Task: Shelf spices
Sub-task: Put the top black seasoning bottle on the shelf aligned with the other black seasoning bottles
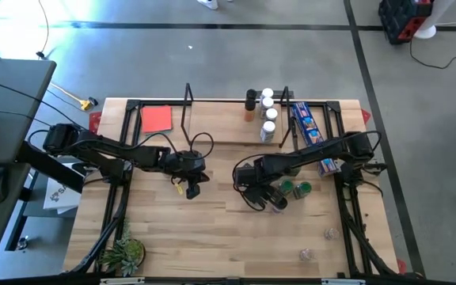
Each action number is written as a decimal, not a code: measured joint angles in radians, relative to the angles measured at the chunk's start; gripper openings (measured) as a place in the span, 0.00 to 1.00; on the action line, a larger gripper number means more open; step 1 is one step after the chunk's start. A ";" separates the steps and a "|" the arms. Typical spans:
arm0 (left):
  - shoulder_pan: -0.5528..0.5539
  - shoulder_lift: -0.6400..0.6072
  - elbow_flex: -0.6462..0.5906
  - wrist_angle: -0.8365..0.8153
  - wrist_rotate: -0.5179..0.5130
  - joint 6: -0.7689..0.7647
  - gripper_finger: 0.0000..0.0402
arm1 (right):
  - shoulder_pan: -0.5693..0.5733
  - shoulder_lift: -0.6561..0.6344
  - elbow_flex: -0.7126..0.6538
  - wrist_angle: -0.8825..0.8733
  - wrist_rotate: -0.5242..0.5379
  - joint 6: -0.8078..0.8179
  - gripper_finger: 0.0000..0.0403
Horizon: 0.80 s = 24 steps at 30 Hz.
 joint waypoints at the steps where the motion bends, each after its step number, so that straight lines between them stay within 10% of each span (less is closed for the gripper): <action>1: 0.000 0.000 0.000 0.000 0.000 0.000 0.04 | -0.003 0.000 0.000 0.001 0.000 0.000 0.48; 10: -0.005 0.000 0.000 0.000 0.000 -0.005 0.04 | 0.001 0.023 0.112 -0.016 0.054 0.043 0.45; 24: -0.040 0.000 0.000 -0.038 0.000 -0.009 0.04 | -0.032 0.013 0.082 -0.044 0.027 0.056 0.78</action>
